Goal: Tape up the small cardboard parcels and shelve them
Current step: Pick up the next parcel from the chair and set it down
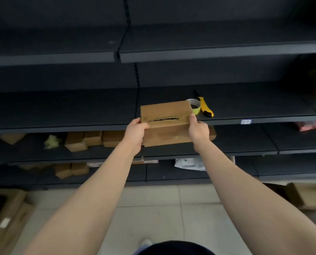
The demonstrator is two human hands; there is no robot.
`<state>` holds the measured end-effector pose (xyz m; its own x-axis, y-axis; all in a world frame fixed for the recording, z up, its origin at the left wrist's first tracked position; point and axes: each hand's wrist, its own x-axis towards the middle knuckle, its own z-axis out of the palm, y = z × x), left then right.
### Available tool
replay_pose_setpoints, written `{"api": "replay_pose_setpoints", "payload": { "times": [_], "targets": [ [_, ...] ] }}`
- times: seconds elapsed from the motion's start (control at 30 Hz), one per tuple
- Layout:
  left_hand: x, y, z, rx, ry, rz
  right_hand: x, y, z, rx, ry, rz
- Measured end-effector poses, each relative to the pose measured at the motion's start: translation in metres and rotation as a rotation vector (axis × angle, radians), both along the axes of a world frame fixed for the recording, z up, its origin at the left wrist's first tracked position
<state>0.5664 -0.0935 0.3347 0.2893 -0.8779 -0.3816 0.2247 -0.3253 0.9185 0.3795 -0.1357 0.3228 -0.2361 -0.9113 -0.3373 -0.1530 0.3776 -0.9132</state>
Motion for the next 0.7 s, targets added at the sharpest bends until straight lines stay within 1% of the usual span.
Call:
{"api": "replay_pose_setpoints", "payload": {
  "times": [0.13,0.3,0.43,0.7],
  "targets": [
    [0.051,-0.015,-0.006,0.023,0.001,-0.024,0.051,-0.017,-0.009,-0.014,0.01,0.032],
    [0.08,-0.038,-0.02,0.055,-0.005,-0.058,0.079,-0.038,-0.018,0.005,0.026,0.039],
    [0.082,-0.061,-0.029,0.077,-0.012,-0.035,0.082,-0.06,-0.024,0.028,0.053,0.068],
    [0.066,-0.111,-0.047,0.14,-0.085,0.044,0.071,-0.121,-0.038,0.103,0.094,0.212]
  ]
}}
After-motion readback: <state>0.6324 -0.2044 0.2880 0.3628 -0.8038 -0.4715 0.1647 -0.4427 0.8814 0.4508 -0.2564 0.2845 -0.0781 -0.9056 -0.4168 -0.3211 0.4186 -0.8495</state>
